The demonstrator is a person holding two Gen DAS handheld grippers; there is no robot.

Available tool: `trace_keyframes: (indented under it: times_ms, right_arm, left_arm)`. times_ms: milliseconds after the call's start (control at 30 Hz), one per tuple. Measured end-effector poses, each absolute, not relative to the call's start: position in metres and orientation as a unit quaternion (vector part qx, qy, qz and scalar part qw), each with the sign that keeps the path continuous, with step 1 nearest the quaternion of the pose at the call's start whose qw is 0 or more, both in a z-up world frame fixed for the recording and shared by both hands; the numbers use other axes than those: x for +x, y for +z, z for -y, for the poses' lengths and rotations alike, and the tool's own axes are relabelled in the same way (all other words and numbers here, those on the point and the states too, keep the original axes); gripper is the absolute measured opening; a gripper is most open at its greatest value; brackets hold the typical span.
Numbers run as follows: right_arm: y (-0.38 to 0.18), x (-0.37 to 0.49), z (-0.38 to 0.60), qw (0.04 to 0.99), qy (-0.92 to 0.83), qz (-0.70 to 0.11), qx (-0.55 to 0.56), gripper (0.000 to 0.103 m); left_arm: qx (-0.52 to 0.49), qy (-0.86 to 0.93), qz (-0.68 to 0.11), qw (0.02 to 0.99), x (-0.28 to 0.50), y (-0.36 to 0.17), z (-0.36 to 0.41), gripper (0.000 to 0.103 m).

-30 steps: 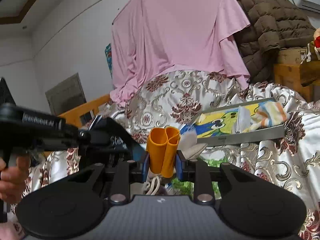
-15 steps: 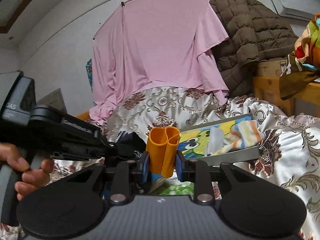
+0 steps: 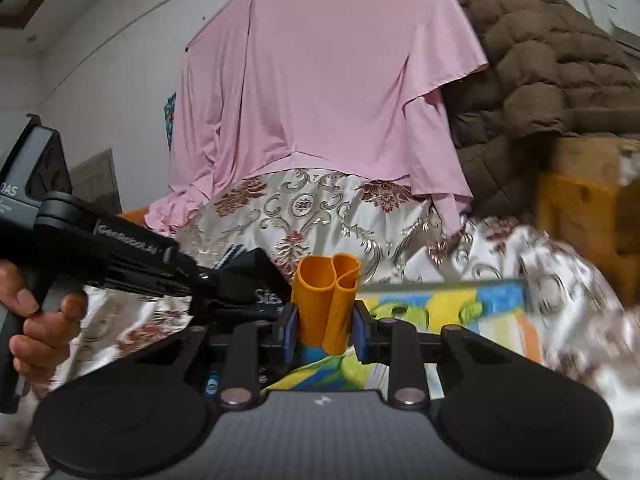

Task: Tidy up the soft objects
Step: 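Lift the orange cup and dark cloth toward the frog-picture tray with both tools, then lower the orange cup and dark cloth into the tray and open both tools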

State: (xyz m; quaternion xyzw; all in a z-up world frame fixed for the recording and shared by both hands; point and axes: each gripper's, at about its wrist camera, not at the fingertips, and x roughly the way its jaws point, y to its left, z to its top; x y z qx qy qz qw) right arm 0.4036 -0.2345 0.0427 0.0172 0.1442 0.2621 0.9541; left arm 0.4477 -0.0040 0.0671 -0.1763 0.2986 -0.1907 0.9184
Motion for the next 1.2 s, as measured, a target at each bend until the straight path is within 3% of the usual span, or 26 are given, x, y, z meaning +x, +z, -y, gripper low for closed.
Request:
trace_keyframes:
  times_ms: [333,700,1200]
  right_arm:
    - [0.010,0.504,0.204,0.937,0.246,-0.244,0.041,0.032]
    - [-0.019,0.522,0.188,0.931,0.235,-0.279,0.010,0.035]
    - [-0.026,0.518,0.182,0.932,0.202,-0.299,-0.027,0.041]
  left_arm:
    - [-0.165,-0.139,-0.349,0.912,0.539,0.033,-0.028,0.004]
    - [-0.190,-0.149,-0.342,0.908,0.537,-0.028,-0.033,0.006]
    - [-0.170,-0.130,-0.378,0.901,0.541,-0.042,-0.024,0.016]
